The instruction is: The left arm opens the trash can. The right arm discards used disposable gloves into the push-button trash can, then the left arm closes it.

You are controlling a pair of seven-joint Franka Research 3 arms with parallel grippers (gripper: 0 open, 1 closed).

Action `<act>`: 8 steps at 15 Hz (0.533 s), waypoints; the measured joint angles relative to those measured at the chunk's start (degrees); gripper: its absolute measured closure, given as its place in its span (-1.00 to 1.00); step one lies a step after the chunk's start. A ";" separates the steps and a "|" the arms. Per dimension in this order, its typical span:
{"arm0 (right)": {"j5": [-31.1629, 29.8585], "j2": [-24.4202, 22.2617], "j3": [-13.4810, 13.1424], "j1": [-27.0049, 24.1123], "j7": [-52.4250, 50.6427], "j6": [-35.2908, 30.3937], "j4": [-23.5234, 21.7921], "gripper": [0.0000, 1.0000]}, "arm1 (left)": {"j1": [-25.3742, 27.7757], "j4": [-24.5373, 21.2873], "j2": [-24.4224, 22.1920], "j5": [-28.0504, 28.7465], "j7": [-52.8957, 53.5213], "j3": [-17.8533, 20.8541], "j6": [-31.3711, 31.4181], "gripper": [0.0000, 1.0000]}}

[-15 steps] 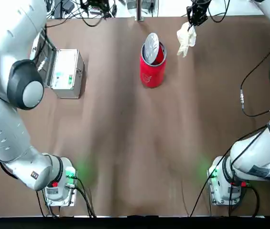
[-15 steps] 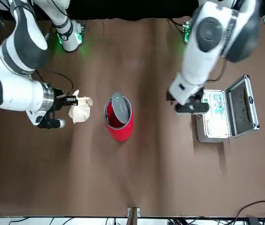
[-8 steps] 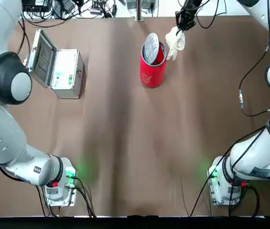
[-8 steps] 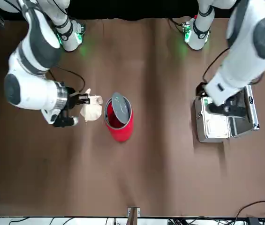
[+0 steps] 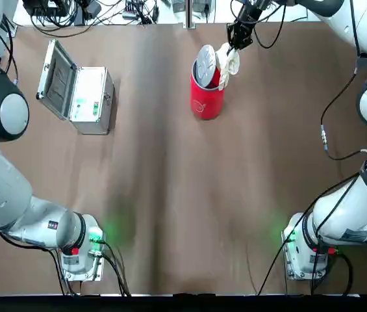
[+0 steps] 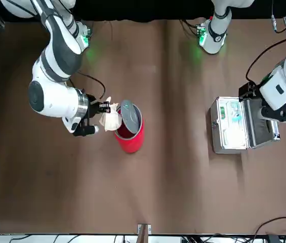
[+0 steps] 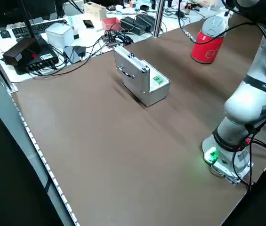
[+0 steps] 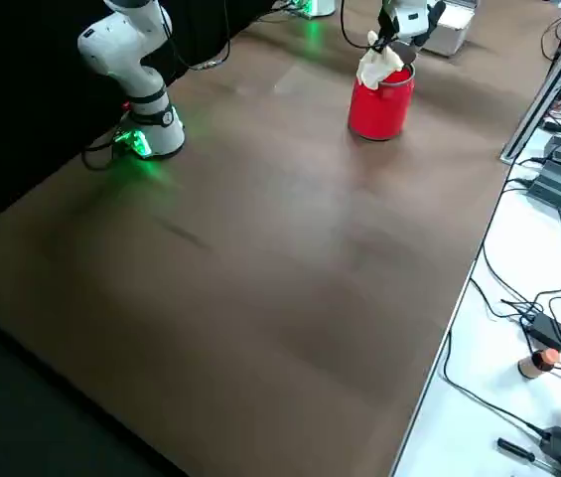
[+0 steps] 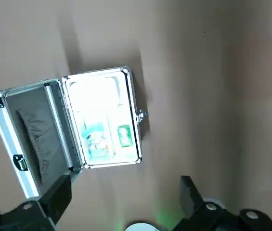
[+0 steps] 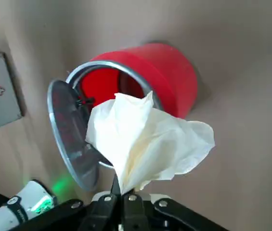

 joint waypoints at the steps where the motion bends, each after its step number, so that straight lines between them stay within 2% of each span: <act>1: 0.40 0.00 0.03 0.02 -0.01 0.03 0.05 0.96 | 0.01 -0.13 0.00 0.00 0.00 -0.05 0.02 -0.99; 8: 2.36 0.00 0.13 1.34 -0.01 2.82 0.17 0.96 | 1.75 -0.84 0.00 0.00 1.73 -0.03 0.61 -0.99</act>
